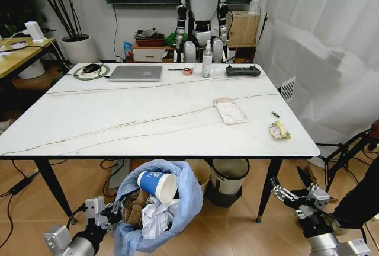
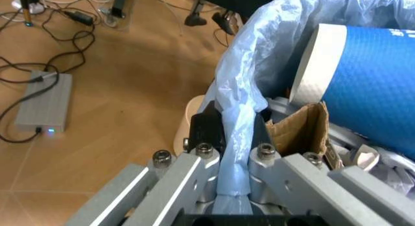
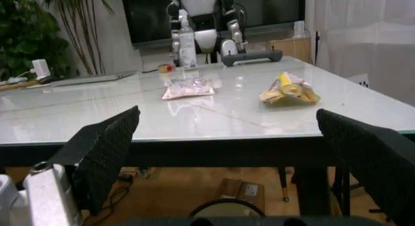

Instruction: Pick up the trash bin and place the trash from the table into it.

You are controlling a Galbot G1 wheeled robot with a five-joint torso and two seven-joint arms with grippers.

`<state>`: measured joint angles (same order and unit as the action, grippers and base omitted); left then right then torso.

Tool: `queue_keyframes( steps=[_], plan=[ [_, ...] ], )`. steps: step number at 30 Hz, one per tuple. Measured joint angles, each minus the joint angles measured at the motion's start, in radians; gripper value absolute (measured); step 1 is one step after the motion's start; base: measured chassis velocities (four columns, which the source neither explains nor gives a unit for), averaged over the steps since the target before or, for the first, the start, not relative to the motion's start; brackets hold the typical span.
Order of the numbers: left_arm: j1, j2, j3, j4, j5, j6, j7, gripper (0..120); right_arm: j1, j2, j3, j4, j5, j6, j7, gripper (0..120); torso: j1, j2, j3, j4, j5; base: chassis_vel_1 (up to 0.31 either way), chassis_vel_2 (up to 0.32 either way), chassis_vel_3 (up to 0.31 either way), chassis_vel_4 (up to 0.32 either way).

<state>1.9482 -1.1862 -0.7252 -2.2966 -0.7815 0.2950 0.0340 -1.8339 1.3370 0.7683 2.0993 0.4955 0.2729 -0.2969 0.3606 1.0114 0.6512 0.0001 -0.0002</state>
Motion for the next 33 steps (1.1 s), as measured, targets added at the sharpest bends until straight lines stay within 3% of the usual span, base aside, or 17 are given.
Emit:
queue_keyframes(
  steps=[13, 19, 25, 27, 33],
  plan=[
    [0.022, -0.012, 0.004, -0.012, 0.009, -0.005, 0.0, 0, 0.007, -0.025, -0.009, 0.008, 0.004, 0.027, -0.001, 100, 0.0, 0.0, 0.0, -0.0002, 0.0005, -0.102, -0.103, 0.102, 0.107],
    [0.026, -0.023, 0.001, -0.013, 0.01, -0.008, 0.0, 0, 0.031, -0.062, -0.036, 0.044, -0.004, 0.018, 0.068, 100, 0.0, 0.0, 0.0, -0.0002, 0.0005, -0.042, -0.033, 0.033, 0.031],
    [0.034, -0.038, -0.015, -0.018, 0.01, -0.014, -0.001, 0, 0.071, -0.142, -0.101, 0.096, -0.027, -0.057, 0.29, 100, 0.0, 0.0, 0.0, -0.0001, 0.0003, 0.0, 0.0, 0.0, 0.0],
    [0.038, -0.042, -0.022, -0.02, 0.013, -0.016, -0.002, 0, 0.104, -0.183, -0.126, 0.126, -0.017, -0.124, 0.376, 100, 0.0, 0.0, 0.0, -0.0002, 0.0001, 0.0, 0.0, 0.0, 0.0],
    [0.061, -0.062, -0.036, -0.041, 0.031, -0.022, -0.002, 0, 0.24, -0.277, -0.143, 0.159, 0.104, -0.291, 0.373, 100, 0.0, 0.0, 0.0, 0.0, 0.0003, 0.0, 0.0, 0.0, 0.0]
  ],
)
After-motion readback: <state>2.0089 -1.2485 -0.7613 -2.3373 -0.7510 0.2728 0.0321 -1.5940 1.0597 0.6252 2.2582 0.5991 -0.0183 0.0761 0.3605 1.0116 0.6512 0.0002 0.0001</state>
